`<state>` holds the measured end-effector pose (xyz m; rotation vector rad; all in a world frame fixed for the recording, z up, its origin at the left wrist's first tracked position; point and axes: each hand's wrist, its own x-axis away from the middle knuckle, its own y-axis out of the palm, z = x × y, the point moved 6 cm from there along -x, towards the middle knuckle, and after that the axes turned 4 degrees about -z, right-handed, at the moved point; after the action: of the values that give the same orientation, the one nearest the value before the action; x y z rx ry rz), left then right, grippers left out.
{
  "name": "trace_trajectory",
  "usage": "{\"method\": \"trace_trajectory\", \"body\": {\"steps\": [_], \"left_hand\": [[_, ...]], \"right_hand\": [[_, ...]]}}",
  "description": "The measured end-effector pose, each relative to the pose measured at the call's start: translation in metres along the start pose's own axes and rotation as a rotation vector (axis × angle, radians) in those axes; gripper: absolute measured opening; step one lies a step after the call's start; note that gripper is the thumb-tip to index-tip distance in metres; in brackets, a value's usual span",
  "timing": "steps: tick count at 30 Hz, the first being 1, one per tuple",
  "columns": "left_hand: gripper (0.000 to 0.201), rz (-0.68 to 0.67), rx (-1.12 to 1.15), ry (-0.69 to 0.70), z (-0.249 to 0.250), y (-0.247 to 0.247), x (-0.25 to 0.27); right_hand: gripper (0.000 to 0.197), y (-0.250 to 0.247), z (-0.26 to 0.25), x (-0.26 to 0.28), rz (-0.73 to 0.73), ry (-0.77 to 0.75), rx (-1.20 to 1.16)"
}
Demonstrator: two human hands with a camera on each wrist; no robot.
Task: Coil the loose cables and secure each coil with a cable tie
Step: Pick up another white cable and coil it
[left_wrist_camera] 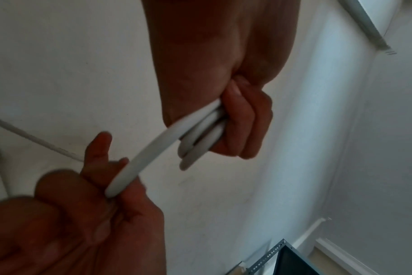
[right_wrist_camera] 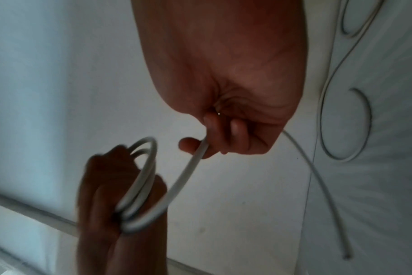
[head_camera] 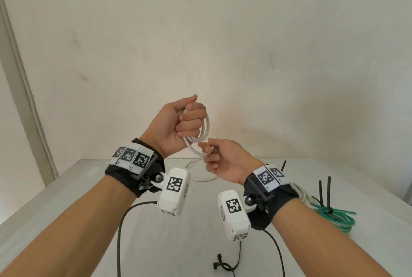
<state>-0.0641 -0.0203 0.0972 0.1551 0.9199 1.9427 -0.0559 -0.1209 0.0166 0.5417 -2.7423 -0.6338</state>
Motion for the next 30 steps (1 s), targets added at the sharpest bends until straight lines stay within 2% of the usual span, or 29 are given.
{"method": "trace_trajectory", "body": {"steps": [3, 5, 12, 14, 18, 21, 25, 28, 30], "left_hand": [[0.031, -0.042, -0.079, -0.179, -0.011, 0.003, 0.009], [0.031, -0.015, -0.127, -0.283, -0.020, -0.003, 0.016], [0.033, 0.102, -0.240, -0.524, -0.069, -0.029, 0.020], [0.034, 0.175, -0.275, -0.524, -0.074, -0.036, 0.020], [0.044, 0.351, -0.391, -0.430, -0.070, -0.045, 0.016], [0.044, 0.428, -0.426, -0.371, -0.073, -0.046, 0.013], [0.041, 0.585, -0.336, -0.284, -0.073, -0.050, 0.009], [0.045, 0.748, -0.266, -0.239, -0.069, -0.062, 0.010], [0.046, 0.795, -0.226, -0.224, -0.066, -0.070, 0.012]], "right_hand": [[0.026, -0.022, -0.012, -0.001, 0.102, -0.024, 0.093], [0.026, -0.032, -0.023, 0.001, 0.150, -0.054, 0.199], [0.029, -0.013, -0.051, 0.006, 0.158, -0.194, 0.493], [0.028, -0.008, -0.054, 0.007, 0.156, -0.230, 0.517], [0.019, -0.004, -0.057, 0.009, 0.185, -0.320, 0.480], [0.031, -0.004, -0.059, 0.007, 0.229, -0.369, 0.459], [0.046, -0.002, -0.060, 0.008, 0.301, -0.425, 0.425], [0.053, 0.000, -0.060, 0.012, 0.286, -0.443, 0.331], [0.055, 0.002, -0.060, 0.014, 0.273, -0.434, 0.360]]}}
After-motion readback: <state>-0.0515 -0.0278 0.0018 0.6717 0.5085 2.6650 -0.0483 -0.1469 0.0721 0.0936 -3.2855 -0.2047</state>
